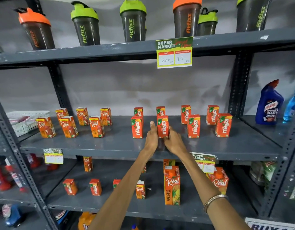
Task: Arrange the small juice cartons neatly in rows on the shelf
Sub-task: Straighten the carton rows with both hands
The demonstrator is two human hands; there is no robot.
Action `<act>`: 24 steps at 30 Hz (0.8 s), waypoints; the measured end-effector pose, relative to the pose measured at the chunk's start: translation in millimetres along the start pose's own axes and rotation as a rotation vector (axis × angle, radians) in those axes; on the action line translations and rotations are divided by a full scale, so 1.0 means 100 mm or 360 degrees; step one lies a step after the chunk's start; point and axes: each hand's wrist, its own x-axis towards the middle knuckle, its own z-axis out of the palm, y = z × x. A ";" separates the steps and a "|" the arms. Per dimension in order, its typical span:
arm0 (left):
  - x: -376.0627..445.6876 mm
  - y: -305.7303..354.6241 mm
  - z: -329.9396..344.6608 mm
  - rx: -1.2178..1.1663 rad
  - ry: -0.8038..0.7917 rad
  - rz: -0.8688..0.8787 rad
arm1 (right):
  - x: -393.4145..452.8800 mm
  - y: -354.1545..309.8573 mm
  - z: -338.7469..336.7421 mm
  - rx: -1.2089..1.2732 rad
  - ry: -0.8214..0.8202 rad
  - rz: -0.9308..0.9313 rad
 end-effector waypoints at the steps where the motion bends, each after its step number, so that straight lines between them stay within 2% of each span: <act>1: -0.03 0.03 0.01 0.0007 0.0019 0.0001 | 0.01 0.01 0.00 -0.0002 0.0010 0.0005; 3: -0.14 0.13 0.02 0.0000 0.0126 0.0037 | -0.02 0.03 0.01 0.0029 0.0087 -0.0017; 5: -0.32 0.11 -0.05 0.0001 0.0205 0.0140 | -0.12 0.05 0.04 0.0086 0.0273 -0.0147; 8: -0.61 -0.04 -0.29 0.0096 0.0150 0.0400 | -0.41 0.00 0.18 0.0201 0.0575 -0.0380; 10: -0.71 -0.17 -0.64 0.0151 0.0250 0.0475 | -0.56 -0.17 0.40 0.0240 0.0605 -0.0476; 18: -0.75 -0.19 -2.34 0.0196 0.0507 0.0655 | -0.49 -1.14 1.75 0.0547 0.0236 -0.0546; 24: -0.42 -0.21 -3.73 0.0260 0.0690 0.0609 | -0.19 -1.94 2.87 0.0551 -0.0015 -0.0276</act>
